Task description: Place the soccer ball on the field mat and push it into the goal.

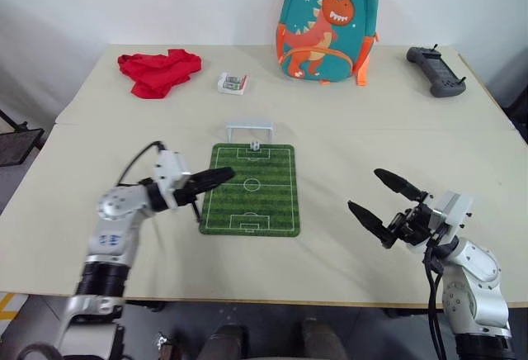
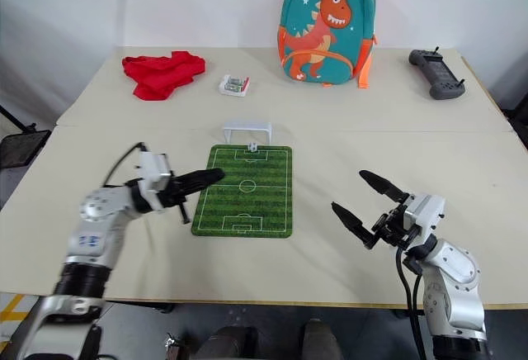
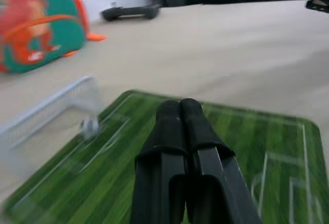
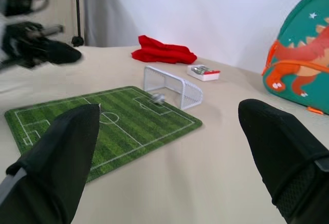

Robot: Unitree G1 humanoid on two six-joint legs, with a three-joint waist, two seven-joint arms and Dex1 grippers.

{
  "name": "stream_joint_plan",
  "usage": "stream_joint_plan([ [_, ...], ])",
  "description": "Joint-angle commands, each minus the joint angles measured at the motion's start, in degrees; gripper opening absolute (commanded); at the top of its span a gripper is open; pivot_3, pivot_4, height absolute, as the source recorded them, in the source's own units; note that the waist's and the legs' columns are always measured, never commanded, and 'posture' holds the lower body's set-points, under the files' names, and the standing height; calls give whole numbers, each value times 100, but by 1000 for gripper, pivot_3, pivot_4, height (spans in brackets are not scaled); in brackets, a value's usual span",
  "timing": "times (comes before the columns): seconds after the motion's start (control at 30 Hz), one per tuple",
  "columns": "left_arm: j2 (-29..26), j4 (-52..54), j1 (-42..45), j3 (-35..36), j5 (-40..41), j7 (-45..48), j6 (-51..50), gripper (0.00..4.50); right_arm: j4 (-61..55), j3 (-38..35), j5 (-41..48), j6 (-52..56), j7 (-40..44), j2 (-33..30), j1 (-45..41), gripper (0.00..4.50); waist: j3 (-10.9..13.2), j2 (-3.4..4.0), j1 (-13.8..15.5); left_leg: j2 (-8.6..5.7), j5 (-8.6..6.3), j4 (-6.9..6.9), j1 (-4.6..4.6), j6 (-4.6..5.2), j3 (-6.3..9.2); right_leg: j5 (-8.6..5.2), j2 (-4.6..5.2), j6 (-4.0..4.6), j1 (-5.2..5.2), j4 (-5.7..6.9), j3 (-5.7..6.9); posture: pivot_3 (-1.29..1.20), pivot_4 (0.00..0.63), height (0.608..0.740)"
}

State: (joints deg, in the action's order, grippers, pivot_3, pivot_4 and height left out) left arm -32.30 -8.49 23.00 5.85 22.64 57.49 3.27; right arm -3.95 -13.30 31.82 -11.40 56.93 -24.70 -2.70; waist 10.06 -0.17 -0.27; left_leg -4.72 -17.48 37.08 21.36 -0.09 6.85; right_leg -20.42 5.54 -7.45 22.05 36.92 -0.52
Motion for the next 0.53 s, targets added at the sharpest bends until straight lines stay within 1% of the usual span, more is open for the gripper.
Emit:
stream_joint_plan([
  [0.03,-387,720,-575,556,288,-250,-558,52,-8,-19,31,-208,-1,88,-68,4500,1,2,8,-1,0,1,-4,1,-1,0,1,0,-5,-1,-7,0,150,740],
  [0.17,-614,1282,-1592,1203,369,-749,-1113,52,202,-21,-14,-349,24,123,-148,4500,1,3,28,-4,-1,-1,-18,3,3,0,4,1,-18,-1,-44,0,150,740],
  [0.3,-346,1719,-2425,1770,260,-1390,-1055,52,451,-20,-214,-605,-62,135,-247,4500,1,2,29,-2,-1,-6,-15,2,6,-1,2,3,-13,-3,-46,0,150,740],
  [0.4,-169,1907,-2629,1920,182,-1799,-1065,52,665,-53,-422,-828,-256,156,-349,4500,1,2,46,-3,-1,-2,-15,2,5,0,2,3,-14,-2,-46,0,150,740],
  [0.5,1,2081,-2771,2007,237,-2066,-1109,52,812,-60,-633,-835,-550,156,-403,4500,1,2,42,-4,-1,-1,-16,2,4,0,3,4,-16,-2,-46,0,150,740],
  [0.53,39,2111,-2798,2023,147,-2203,-1084,52,841,-69,-638,-830,-630,181,-423,4500,1,2,42,-4,-1,-2,-15,2,4,0,2,4,-15,-2,-46,0,150,740],
])
